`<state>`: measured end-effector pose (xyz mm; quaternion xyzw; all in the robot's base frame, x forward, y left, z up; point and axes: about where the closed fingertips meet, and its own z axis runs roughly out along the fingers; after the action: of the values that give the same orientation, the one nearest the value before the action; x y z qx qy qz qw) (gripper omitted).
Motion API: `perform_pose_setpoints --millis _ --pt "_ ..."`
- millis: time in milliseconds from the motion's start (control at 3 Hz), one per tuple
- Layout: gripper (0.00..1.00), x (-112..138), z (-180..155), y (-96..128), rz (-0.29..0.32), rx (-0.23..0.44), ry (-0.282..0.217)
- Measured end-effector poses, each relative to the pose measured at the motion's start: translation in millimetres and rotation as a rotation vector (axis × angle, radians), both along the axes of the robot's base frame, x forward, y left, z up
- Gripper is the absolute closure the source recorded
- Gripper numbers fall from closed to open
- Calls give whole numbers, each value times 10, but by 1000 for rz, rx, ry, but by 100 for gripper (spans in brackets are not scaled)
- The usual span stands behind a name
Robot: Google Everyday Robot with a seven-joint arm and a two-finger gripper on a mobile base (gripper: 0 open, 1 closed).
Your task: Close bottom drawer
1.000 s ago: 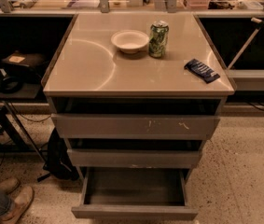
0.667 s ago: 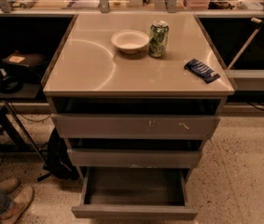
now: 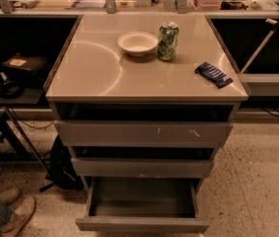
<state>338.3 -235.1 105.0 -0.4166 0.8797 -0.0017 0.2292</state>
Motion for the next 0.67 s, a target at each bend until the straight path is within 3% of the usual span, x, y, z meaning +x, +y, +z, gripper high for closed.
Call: perform_pose_setpoints --millis 333,667 --pt "0 202 -114 219 77 -4 39" --pt "0 367 -113 449 142 8 29"
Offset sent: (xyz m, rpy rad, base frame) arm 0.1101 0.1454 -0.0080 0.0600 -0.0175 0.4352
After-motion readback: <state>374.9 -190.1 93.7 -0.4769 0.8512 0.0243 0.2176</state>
